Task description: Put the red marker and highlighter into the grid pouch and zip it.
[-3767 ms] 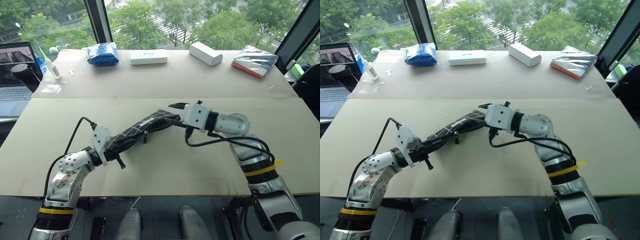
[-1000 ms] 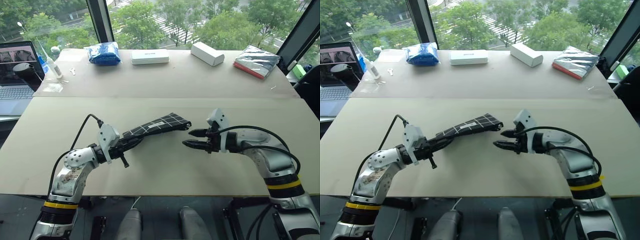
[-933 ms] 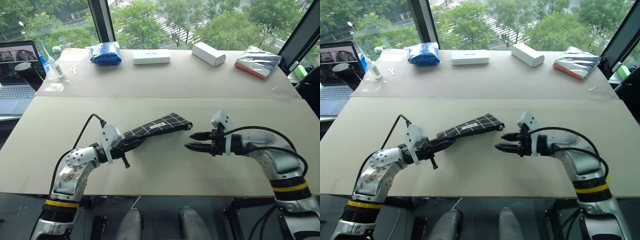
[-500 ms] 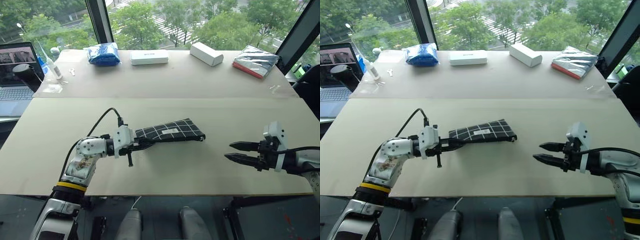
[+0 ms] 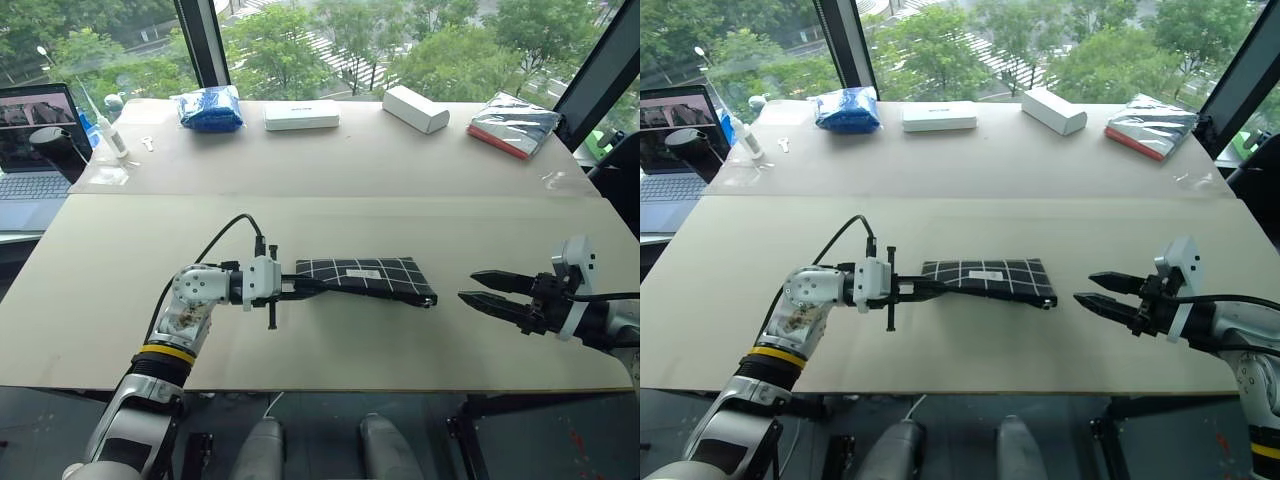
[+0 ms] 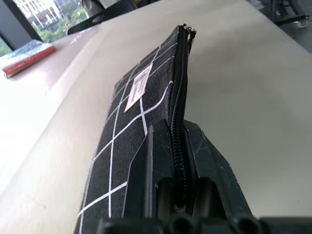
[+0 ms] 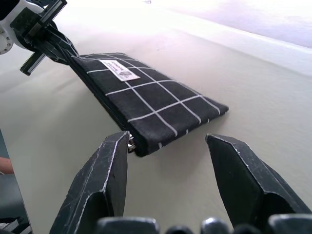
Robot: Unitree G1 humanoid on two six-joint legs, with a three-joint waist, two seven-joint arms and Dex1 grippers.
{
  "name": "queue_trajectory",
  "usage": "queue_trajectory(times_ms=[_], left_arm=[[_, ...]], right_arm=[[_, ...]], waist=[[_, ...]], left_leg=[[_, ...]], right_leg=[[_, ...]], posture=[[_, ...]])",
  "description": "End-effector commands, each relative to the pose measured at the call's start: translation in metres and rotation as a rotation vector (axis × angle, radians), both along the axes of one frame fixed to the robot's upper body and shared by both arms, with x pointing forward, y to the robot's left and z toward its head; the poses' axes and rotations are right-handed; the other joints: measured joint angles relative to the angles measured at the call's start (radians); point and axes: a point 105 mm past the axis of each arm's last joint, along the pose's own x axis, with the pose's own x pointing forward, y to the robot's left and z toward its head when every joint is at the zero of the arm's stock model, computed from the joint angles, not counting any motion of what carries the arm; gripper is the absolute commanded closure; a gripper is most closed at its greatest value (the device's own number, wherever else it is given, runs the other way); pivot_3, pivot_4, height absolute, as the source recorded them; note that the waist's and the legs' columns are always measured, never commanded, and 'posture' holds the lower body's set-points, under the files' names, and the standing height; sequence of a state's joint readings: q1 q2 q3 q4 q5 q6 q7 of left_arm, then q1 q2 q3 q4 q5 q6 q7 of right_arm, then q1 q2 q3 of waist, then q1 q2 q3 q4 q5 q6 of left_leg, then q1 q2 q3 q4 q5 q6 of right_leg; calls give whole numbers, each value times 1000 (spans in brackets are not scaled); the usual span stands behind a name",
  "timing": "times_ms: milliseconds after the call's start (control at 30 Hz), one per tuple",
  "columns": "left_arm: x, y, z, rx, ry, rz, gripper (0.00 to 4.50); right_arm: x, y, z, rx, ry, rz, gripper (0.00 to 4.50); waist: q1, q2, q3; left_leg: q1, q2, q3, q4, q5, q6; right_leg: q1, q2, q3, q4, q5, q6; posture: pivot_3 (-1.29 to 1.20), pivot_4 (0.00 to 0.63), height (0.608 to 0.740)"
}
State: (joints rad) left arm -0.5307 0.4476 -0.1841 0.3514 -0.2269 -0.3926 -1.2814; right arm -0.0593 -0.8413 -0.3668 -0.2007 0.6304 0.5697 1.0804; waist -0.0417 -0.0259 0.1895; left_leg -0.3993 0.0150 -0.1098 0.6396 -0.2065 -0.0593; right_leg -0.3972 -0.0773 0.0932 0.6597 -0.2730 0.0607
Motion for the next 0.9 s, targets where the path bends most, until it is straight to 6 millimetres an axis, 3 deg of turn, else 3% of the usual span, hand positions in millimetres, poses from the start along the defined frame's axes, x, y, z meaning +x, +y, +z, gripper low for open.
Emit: queue_trajectory(times_ms=[33, 133, 200, 267, 467, 600, 700, 900], left_arm=[[-1, 4, -1, 44, -52, -25, 4500], [7, 13, -19, 116, -58, 30, 4500], [10, 16, -25, 121, -42, 54, 3666], [13, 15, -22, 93, -37, 72, 3141], [11, 7, 6, -93, 69, 105, 973], [-2, 9, 24, -193, 302, 129, 973], [-8, 19, 27, -197, 446, 191, 973], [-7, 71, 22, -221, 612, 493, 973]], right_arm=[[3, 3, 12, -6, -50, 9, 1678], [5, 3, 13, -13, -50, 7, 1678], [5, 2, 13, -16, -49, 7, 1597], [5, 1, 14, -19, -46, 6, 1597], [6, -2, 14, -24, -41, 2, 1597], [8, 1, 12, -29, -38, 17, 1597], [10, 4, 7, -44, -33, 35, 1597], [17, 2, 1, -42, -22, 28, 1597]], waist=[[-2, 0, 0], [-2, 0, 0], [-1, 0, 0], [-1, 0, 0], [4, 0, 0], [-2, 0, 0], [-10, 1, 0], [-7, 1, 1]], left_leg=[[0, 0, 0, 0, 0, 0], [2, 0, 0, 0, 0, 0], [2, 0, 0, 0, 0, 0], [2, 0, 0, 0, 0, 0], [1, 0, 0, 1, 0, 0], [2, 0, 0, 1, 0, 1], [2, 1, 0, 1, -1, 2], [3, 1, 0, 1, -1, 2]], right_leg=[[0, 0, 0, 0, 0, 0], [1, 0, 0, 0, 0, 0], [3, 0, 0, -1, 0, 0], [3, 0, 0, -1, 0, 0], [3, 0, 0, -2, 0, 1], [3, 0, 0, -1, 0, 1], [3, 1, 0, 0, 0, 1], [4, 0, 0, 0, -2, 5]], posture=[[0, 150, 740], [0, 150, 740], [0, 150, 740], [0, 150, 740], [0, 150, 740], [0, 150, 740], [0, 150, 740], [0, 150, 740]])
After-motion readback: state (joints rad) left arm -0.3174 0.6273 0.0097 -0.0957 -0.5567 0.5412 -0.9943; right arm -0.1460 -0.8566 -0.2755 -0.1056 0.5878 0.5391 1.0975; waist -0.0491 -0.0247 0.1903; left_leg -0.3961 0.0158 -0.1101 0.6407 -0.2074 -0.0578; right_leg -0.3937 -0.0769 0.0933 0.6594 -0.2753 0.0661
